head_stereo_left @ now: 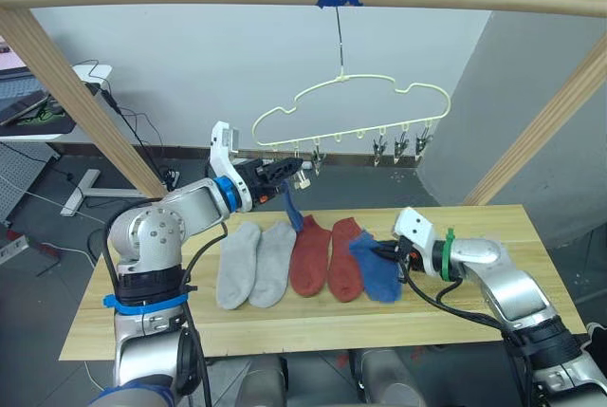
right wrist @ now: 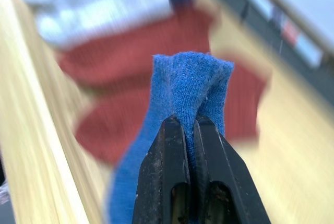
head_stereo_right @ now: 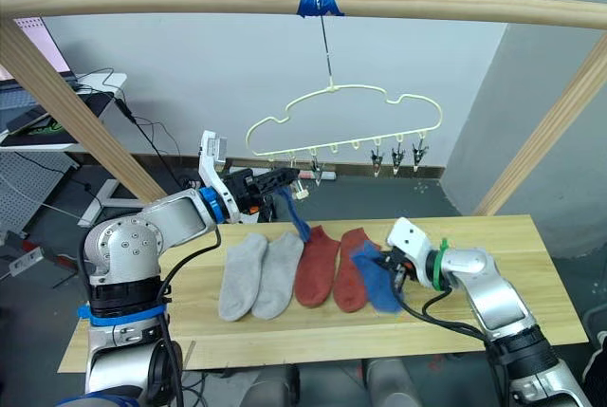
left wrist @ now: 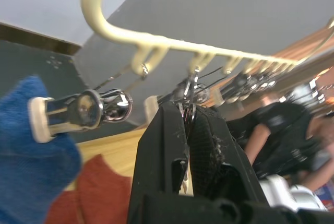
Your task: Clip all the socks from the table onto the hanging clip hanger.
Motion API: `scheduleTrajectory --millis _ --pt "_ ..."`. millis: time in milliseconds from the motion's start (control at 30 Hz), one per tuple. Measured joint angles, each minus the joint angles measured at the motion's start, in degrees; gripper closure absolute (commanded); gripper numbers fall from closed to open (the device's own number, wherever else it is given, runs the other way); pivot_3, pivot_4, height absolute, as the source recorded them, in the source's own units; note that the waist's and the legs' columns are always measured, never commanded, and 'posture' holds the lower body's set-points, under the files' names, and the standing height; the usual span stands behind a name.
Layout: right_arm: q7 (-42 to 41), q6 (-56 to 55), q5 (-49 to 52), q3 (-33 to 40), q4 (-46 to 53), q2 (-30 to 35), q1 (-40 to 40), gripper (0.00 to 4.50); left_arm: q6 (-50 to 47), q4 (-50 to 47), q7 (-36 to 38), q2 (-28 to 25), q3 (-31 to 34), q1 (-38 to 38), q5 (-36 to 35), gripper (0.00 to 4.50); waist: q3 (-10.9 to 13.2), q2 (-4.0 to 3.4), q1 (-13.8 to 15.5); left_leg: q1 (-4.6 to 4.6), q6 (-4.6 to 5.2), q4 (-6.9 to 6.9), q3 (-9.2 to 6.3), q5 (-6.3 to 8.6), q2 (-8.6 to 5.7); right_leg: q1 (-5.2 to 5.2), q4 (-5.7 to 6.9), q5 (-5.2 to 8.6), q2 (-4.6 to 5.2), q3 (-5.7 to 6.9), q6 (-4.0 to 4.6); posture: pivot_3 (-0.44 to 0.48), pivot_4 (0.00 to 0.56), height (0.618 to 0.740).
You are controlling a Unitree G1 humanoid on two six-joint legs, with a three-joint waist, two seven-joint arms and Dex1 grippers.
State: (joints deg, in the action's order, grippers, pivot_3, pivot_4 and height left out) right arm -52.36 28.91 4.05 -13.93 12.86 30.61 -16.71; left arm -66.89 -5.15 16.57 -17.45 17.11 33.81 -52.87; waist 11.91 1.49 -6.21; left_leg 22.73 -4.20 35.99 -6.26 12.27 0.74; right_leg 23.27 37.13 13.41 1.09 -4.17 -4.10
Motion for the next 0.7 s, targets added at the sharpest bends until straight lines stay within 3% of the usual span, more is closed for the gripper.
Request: scheduleTrajectory --millis 233,700 --pt "4.51 -3.58 -5.85 -6.35 0.99 -2.40 -5.64 4.43 -4.39 1.57 -5.31 2.43 4.56 1.46 -5.41 4.42 0.00 0.00 0.55 0.14 -0.01 -0.04 -0.01 0.01 -0.01 0.07 -0.13 0.00 0.03 0.02 0.00 -0.078 0.178 0.740" --pt "10.59 -11.32 -11.93 -7.95 -3.05 -6.17 -11.37 4.43 -7.65 2.32 -9.62 2.45 6.73 1.90 -10.69 4.42 0.00 0.00 1.16 0.12 -0.02 -0.06 -0.01 0.01 -0.01 0.09 -0.11 0.00 0.03 0.02 0.02 -0.078 0.174 0.740"
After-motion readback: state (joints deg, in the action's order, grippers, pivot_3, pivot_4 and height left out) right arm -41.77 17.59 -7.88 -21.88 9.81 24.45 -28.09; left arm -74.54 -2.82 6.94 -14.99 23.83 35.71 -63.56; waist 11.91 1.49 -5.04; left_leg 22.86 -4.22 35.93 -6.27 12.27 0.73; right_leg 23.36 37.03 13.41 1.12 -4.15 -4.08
